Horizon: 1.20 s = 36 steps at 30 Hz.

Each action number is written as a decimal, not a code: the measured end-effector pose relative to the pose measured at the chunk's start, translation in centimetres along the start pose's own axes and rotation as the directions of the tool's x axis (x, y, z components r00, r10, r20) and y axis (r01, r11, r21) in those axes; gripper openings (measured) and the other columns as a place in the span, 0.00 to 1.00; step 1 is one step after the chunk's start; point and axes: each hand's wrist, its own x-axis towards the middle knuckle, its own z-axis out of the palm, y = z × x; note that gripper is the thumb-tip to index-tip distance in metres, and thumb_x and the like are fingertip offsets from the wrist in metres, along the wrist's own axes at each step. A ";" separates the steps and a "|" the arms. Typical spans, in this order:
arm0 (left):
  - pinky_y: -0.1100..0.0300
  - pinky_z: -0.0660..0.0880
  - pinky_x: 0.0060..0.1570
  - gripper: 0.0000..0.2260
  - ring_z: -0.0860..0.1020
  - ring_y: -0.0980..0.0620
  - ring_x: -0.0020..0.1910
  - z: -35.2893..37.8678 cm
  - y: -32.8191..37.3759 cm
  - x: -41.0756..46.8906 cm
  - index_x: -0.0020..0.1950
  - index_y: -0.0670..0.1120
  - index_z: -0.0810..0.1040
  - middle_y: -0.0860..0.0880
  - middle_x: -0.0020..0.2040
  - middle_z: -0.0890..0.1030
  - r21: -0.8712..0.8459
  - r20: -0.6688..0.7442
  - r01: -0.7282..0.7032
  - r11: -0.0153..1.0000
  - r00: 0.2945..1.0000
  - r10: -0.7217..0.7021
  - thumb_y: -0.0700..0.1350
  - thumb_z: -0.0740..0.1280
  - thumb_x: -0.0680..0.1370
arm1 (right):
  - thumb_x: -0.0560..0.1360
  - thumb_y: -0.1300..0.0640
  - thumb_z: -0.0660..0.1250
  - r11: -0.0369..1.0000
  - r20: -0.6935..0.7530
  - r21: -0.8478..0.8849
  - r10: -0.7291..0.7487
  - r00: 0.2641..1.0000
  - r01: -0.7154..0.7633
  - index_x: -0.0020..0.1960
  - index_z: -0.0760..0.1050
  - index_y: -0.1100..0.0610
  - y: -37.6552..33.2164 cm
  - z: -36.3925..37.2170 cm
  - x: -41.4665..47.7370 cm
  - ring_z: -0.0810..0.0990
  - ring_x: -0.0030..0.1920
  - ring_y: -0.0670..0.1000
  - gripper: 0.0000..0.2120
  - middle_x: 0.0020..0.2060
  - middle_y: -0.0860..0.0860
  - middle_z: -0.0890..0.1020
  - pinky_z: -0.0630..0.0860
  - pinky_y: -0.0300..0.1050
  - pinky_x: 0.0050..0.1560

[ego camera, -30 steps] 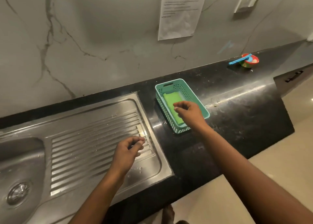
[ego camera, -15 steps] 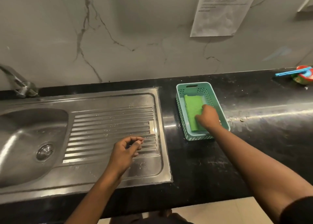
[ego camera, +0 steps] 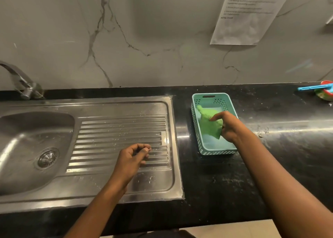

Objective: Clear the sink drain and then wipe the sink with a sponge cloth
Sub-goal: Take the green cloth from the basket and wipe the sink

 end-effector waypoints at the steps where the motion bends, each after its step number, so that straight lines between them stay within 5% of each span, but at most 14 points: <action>1: 0.57 0.82 0.51 0.08 0.86 0.49 0.54 -0.1 0.0 0.2 0.56 0.51 0.87 0.49 0.54 0.89 -0.003 0.005 0.004 1.000 1.000 -0.004 0.43 0.68 0.84 | 0.69 0.69 0.67 0.998 0.015 0.054 -0.034 0.999 0.033 0.69 0.76 0.60 -0.2 0.0 -0.3 0.85 0.59 0.63 0.28 0.60 0.60 0.85 0.80 0.61 0.63; 4: 0.57 0.82 0.51 0.08 0.86 0.49 0.55 -0.4 0.1 0.8 0.56 0.50 0.87 0.49 0.54 0.89 -0.011 0.022 0.005 1.000 1.000 -0.004 0.42 0.68 0.84 | 0.74 0.60 0.73 0.985 0.089 0.128 -0.126 0.988 0.114 0.66 0.80 0.59 -0.9 0.9 -1.2 0.86 0.54 0.58 0.21 0.58 0.57 0.86 0.84 0.53 0.55; 6: 0.57 0.81 0.51 0.07 0.86 0.49 0.55 -0.6 0.4 1.1 0.56 0.50 0.87 0.49 0.54 0.89 -0.018 0.033 0.003 1.000 0.999 -0.003 0.42 0.69 0.84 | 0.76 0.56 0.73 0.978 0.121 0.102 -0.195 0.973 0.183 0.63 0.82 0.56 -1.4 1.9 -1.4 0.85 0.52 0.55 0.15 0.53 0.54 0.87 0.82 0.54 0.58; 12: 0.58 0.82 0.50 0.07 0.86 0.49 0.55 -2.1 0.9 2.0 0.55 0.51 0.87 0.49 0.54 0.89 -0.047 0.030 0.005 0.999 1.000 -0.004 0.43 0.69 0.83 | 0.80 0.63 0.69 0.959 0.215 -0.039 -0.266 0.940 0.281 0.66 0.79 0.62 -2.5 7.3 -1.8 0.82 0.50 0.55 0.14 0.54 0.58 0.85 0.77 0.57 0.61; 16: 0.54 0.83 0.55 0.07 0.86 0.48 0.56 -3.4 0.9 2.2 0.56 0.51 0.87 0.49 0.54 0.89 -0.063 0.011 0.015 0.998 1.000 -0.014 0.44 0.69 0.84 | 0.81 0.60 0.65 0.992 0.342 0.045 -0.126 0.931 0.118 0.63 0.78 0.63 -3.2 11.3 -2.2 0.82 0.43 0.53 0.12 0.47 0.57 0.83 0.79 0.52 0.56; 20: 0.49 0.82 0.57 0.08 0.86 0.47 0.55 -4.9 0.5 2.5 0.54 0.52 0.87 0.50 0.53 0.89 -0.067 -0.019 0.010 0.998 1.000 -0.012 0.43 0.69 0.83 | 0.77 0.52 0.69 0.969 0.446 0.207 0.028 0.894 -0.134 0.60 0.79 0.59 -2.6 13.7 -1.0 0.83 0.49 0.56 0.15 0.48 0.56 0.84 0.76 0.55 0.66; 24: 0.52 0.83 0.56 0.08 0.86 0.49 0.54 -6.6 0.1 2.9 0.54 0.53 0.87 0.50 0.53 0.89 -0.067 -0.037 0.019 0.998 0.999 -0.021 0.43 0.69 0.83 | 0.79 0.56 0.71 0.981 0.337 0.153 0.059 0.940 -0.117 0.63 0.79 0.60 -0.8 15.8 1.1 0.88 0.47 0.55 0.15 0.51 0.57 0.87 0.85 0.51 0.47; 27: 0.51 0.83 0.57 0.08 0.86 0.49 0.55 -7.7 -0.2 3.2 0.55 0.52 0.87 0.50 0.53 0.89 -0.071 -0.049 0.027 0.997 0.998 -0.030 0.43 0.69 0.83 | 0.78 0.61 0.72 0.988 0.200 -0.134 -0.053 0.978 0.081 0.64 0.80 0.59 -0.7 17.1 2.6 0.88 0.48 0.57 0.14 0.54 0.60 0.87 0.85 0.53 0.48; 30: 0.50 0.83 0.58 0.08 0.86 0.49 0.55 -8.5 -0.3 3.4 0.55 0.51 0.87 0.50 0.52 0.89 -0.074 -0.060 0.031 0.997 0.998 -0.036 0.43 0.69 0.83 | 0.75 0.61 0.74 0.820 0.141 -0.492 -0.256 0.956 0.292 0.63 0.82 0.54 -1.3 17.9 3.6 0.87 0.48 0.57 0.17 0.52 0.57 0.87 0.84 0.55 0.54; 33: 0.51 0.82 0.56 0.08 0.86 0.49 0.55 -9.1 -0.4 3.6 0.55 0.51 0.87 0.51 0.51 0.89 -0.076 -0.064 0.032 0.997 0.997 -0.037 0.42 0.69 0.83 | 0.72 0.64 0.68 0.383 0.200 -0.803 -0.550 0.811 0.457 0.71 0.77 0.48 -2.6 19.0 4.6 0.86 0.51 0.59 0.28 0.54 0.56 0.87 0.78 0.46 0.48; 36: 0.52 0.82 0.56 0.08 0.86 0.49 0.55 -9.7 -0.5 3.7 0.55 0.51 0.87 0.51 0.52 0.90 -0.083 -0.070 0.032 0.996 0.997 -0.038 0.42 0.69 0.83 | 0.73 0.65 0.68 -0.051 0.335 -0.907 -0.688 0.644 0.418 0.83 0.52 0.49 -3.0 20.3 5.8 0.79 0.35 0.61 0.44 0.43 0.61 0.83 0.71 0.49 0.37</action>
